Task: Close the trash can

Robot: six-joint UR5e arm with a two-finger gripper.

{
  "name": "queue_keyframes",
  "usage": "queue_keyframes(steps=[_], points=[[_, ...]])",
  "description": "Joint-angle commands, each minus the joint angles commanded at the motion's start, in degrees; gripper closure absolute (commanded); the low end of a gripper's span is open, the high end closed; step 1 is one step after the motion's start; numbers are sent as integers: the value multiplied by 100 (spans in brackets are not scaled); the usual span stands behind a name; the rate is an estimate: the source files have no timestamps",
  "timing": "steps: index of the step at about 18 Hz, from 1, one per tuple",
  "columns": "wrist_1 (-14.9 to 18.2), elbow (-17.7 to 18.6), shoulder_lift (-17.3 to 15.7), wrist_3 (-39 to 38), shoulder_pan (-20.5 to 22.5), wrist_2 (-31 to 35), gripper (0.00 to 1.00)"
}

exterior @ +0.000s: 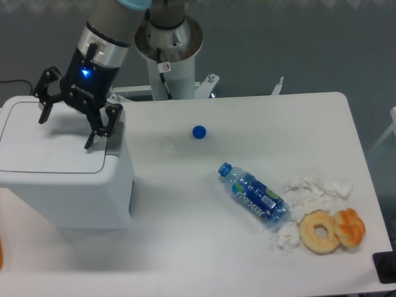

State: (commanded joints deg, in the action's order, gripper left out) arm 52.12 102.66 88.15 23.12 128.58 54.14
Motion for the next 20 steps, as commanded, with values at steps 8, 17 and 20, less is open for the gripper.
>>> queue_keyframes(steps=[8,17,20], points=[[18,-254,-26,-273,553,-572,0],[27,-624,35,903,1643,-396,0],[44,-624,26,1518,1880,-55,0]])
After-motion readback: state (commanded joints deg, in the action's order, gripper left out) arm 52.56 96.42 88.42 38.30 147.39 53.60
